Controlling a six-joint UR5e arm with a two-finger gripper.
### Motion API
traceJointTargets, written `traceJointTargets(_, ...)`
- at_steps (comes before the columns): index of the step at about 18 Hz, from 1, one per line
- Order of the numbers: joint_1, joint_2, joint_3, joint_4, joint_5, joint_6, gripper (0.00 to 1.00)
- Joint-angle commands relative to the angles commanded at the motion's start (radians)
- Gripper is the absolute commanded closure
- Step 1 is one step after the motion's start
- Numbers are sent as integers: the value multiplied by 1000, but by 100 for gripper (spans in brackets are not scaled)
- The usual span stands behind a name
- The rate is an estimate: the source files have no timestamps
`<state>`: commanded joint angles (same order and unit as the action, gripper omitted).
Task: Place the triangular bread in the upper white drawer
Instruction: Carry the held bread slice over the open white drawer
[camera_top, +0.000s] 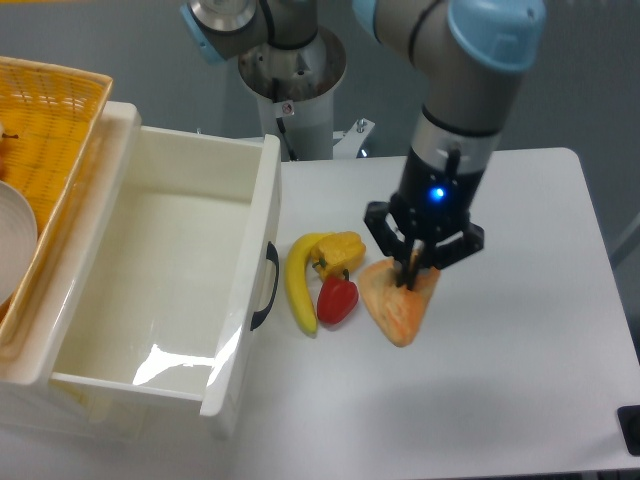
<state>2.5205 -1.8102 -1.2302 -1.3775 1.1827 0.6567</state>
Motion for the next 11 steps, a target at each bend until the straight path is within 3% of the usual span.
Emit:
traceJointTargets(4, -100, 38, -60, 24, -11, -23, 100)
traceJointTargets(7, -134, 63, -77, 25, -77, -90, 100)
traceJointTargets(11, -184, 69, -84, 25, -75, -109, 100)
